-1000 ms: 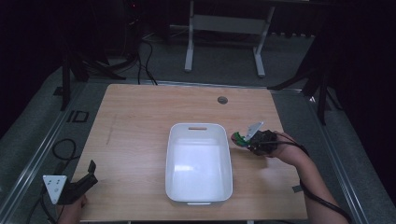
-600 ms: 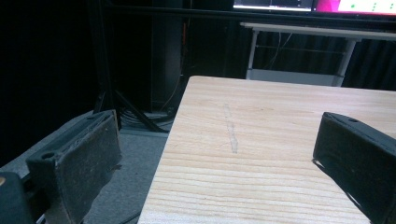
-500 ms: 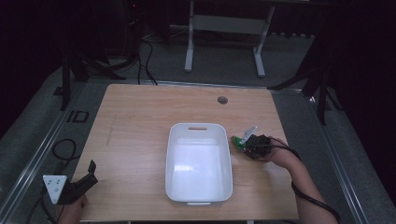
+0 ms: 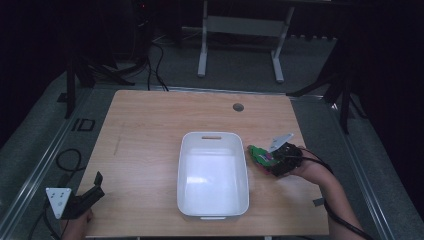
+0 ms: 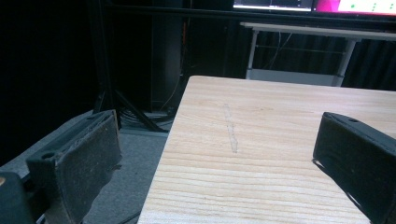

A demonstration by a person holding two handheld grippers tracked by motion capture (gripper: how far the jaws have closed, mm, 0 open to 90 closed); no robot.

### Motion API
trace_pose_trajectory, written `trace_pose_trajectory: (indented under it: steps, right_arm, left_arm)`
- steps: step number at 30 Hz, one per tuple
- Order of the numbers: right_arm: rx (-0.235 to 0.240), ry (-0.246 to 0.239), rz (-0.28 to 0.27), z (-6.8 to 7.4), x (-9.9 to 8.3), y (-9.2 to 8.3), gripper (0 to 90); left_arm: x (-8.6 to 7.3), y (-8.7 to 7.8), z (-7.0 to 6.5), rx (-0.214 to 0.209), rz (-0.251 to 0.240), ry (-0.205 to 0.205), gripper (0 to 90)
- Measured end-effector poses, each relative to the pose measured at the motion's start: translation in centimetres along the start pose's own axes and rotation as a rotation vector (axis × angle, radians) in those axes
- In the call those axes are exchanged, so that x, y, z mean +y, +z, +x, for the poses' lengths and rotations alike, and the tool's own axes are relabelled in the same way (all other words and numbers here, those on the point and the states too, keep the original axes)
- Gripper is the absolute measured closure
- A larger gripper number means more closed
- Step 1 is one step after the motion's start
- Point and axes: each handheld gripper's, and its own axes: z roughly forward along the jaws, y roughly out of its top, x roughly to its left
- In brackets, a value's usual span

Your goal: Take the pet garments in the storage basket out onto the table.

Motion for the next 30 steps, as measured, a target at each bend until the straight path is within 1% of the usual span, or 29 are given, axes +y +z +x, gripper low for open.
trace_pose_trajectory:
  steps: [2, 6, 10, 11, 12, 13, 15, 18, 19, 20, 21, 22, 23, 24, 25, 26, 27, 29, 30]
  right_arm:
    - [-0.011, 0.028, -0.031, 0.2, -0.8, -0.5, 26.4]
    - [-0.018, 0.078, -0.098, 0.7, -2.8, -1.5, 26.2]
    - [-0.032, 0.158, -0.166, 1.1, -5.2, -2.0, 24.1]
    - [-0.036, 0.177, -0.177, 1.3, -5.8, -2.1, 22.6]
    - [-0.036, 0.177, -0.177, 1.3, -5.8, -2.1, 22.6]
    - [-0.055, 0.217, -0.196, 1.6, -7.1, -2.2, 20.1]
    - [-0.074, 0.246, -0.220, 1.8, -8.1, -2.3, 18.0]
    - [-0.105, 0.315, -0.268, 2.1, -9.6, -2.4, 17.2]
    - [-0.112, 0.335, -0.283, 2.1, -10.0, -2.3, 14.9]
    - [-0.126, 0.358, -0.297, 2.2, -10.5, -2.2, 12.9]
    - [-0.136, 0.372, -0.313, 2.3, -10.9, -2.1, 10.4]
    - [-0.147, 0.380, -0.326, 2.4, -11.3, -2.1, 10.0]
    - [-0.183, 0.402, -0.336, 2.6, -11.7, -2.1, 10.0]
    - [-0.211, 0.438, -0.357, 2.6, -12.1, -2.1, 10.0]
    - [-0.220, 0.486, -0.410, 2.7, -12.6, -2.3, 10.0]
    - [-0.234, 0.503, -0.436, 2.8, -12.9, -2.3, 10.0]
    - [-0.269, 0.526, -0.460, 3.1, -13.3, -2.3, 10.1]
    - [-0.328, 0.549, -0.474, 3.7, -13.9, -2.1, 10.1]
    - [-0.344, 0.562, -0.482, 4.0, -14.3, -2.0, 10.0]
  left_arm:
    - [0.0, 0.0, 0.0, 0.001, 0.000, 0.002, 1.4]
    - [0.0, 0.0, -0.1, 0.003, -0.003, 0.002, 1.4]
    - [0.0, 0.0, -0.1, 0.003, -0.003, 0.003, 1.4]
    - [0.0, 0.0, -0.1, 0.003, -0.003, 0.002, 1.4]
    - [0.0, 0.0, -0.1, 0.003, -0.003, 0.002, 1.4]
    - [0.0, 0.0, -0.1, 0.003, -0.003, 0.002, 1.4]
    - [0.0, 0.0, -0.1, 0.003, -0.003, 0.003, 1.4]
    - [0.0, 0.0, -0.1, 0.004, -0.004, 0.004, 1.4]
    - [0.0, 0.0, -0.1, 0.004, -0.005, 0.003, 1.4]
    - [0.0, 0.0, -0.1, 0.005, -0.005, 0.003, 1.4]
    - [0.0, 0.0, -0.1, 0.005, -0.005, 0.004, 1.4]
    - [0.0, 0.0, -0.1, 0.005, -0.005, 0.004, 1.4]
    - [0.0, 0.0, -0.1, 0.005, -0.005, 0.003, 1.4]
    - [0.0, 0.0, -0.1, 0.004, -0.004, 0.004, 1.4]
    - [0.0, 0.0, -0.1, 0.004, -0.004, 0.004, 1.4]
    - [0.0, 0.0, -0.1, 0.004, -0.005, 0.003, 1.4]
    - [0.0, 0.0, -0.1, 0.004, -0.005, 0.003, 1.4]
    - [0.0, 0.0, -0.1, 0.003, -0.005, 0.003, 1.4]
    - [0.0, 0.0, -0.1, 0.002, -0.004, 0.003, 1.4]
